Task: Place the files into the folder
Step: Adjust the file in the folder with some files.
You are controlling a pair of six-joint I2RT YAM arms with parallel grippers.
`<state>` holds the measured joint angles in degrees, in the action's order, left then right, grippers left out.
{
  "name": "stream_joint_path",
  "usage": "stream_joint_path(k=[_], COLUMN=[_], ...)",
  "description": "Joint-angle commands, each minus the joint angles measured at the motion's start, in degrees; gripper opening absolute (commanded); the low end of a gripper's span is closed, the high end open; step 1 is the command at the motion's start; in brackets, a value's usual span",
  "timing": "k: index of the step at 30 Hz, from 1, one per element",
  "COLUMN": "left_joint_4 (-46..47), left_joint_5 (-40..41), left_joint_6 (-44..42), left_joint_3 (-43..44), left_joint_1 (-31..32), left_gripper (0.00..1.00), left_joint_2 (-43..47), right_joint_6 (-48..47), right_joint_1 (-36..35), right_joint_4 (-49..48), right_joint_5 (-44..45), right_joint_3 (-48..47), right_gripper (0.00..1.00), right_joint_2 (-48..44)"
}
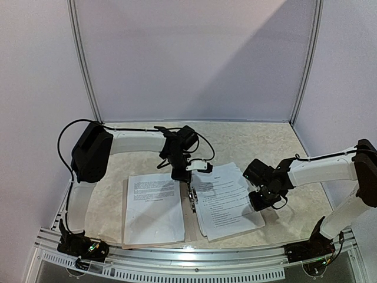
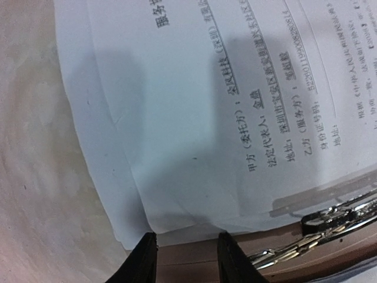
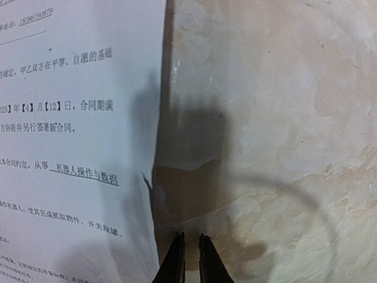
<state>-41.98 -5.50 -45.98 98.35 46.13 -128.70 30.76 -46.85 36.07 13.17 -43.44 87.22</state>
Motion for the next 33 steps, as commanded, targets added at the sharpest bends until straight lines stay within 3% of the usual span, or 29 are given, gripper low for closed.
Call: stream_joint_path(k=[1,7,15,21,24,30,33], left_joint_4=[-3.6,-6.5,-9.1,-11.1,-11.0,-11.3,-11.9], left_joint_5=[-2.8,-9.3,-12.2,-16.7,-16.6,-16.1,-12.6], left_joint_6=[0.9,1.4,1.0,1.0,1.2,2.2,1.6], left_joint_3=[1.4,1.0,1.0,-2.0,-3.4,-1.9,-1.3], left_joint_1=[0.6,1.0,2.8,5.0,6.3,6.7,6.5], left_gripper=[0.38,0.38,0.38,0.38,0.38,0.39,0.4], left_joint_2=[2.0,3.7,6.1,7.2,7.9,10.7,12.4], right_joint_6=[-0.2,-0.1,0.2,-1.5,-3.8,-6.5,-7.7], right_joint_1=[-0.2,-0.2,1.0,4.7,7.1,15.0,15.5], right_joint_4=[-1.4,-2.3,0.2,0.4,-3.1,-16.6,-19.3], right_joint_5=[-0.4,-0.7,2.6,3.6,-1.9,-24.9,-29.5], right_joint_3=[0.0,-1.0,-1.9,-2.1,-1.4,3.3,2.9], right_gripper=[0.09,0.09,0.09,0.15,0.19,0.35,0.4], right_joint_2=[1.0,-0.6,-1.2,-6.2,-9.0,-11.6,-9.9])
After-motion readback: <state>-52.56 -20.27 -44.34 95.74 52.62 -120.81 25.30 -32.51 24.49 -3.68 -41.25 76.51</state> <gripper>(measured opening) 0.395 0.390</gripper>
